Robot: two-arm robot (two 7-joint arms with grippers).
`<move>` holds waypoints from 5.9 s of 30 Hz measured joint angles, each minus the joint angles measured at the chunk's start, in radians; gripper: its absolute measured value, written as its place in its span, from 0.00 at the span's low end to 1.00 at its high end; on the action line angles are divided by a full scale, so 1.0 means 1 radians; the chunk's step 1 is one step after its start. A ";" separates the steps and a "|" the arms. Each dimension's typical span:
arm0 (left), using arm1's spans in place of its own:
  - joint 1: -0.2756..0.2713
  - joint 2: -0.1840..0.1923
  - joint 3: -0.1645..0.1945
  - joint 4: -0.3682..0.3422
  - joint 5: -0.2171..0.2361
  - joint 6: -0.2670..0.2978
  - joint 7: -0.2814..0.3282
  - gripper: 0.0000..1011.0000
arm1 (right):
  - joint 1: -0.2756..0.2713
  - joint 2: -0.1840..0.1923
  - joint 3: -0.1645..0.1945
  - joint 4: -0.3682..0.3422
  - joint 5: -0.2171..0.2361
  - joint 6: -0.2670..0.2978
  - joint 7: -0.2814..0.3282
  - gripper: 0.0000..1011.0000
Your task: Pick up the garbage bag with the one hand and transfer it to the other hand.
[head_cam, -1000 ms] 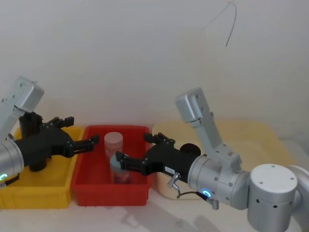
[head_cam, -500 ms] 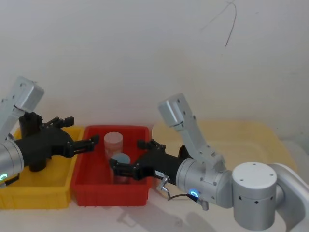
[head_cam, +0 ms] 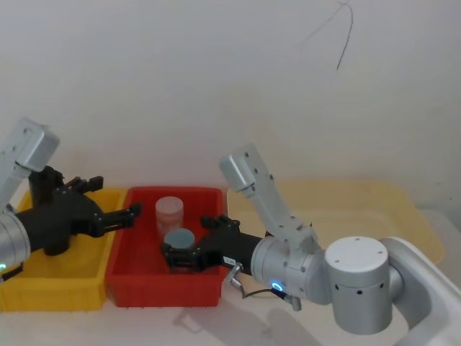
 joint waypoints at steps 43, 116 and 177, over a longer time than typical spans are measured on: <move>0.067 0.019 -0.047 -0.020 0.005 -0.024 0.045 0.99 | 0.151 -0.130 -0.038 0.277 -0.082 -0.021 0.019 0.99; 0.069 0.020 -0.048 -0.020 0.005 -0.025 0.046 0.99 | 0.201 -0.194 -0.029 0.455 -0.156 -0.048 0.069 0.65; 0.069 0.019 -0.049 -0.020 0.006 -0.025 0.046 0.99 | 0.007 -0.015 0.288 0.082 -0.014 -0.179 0.018 0.99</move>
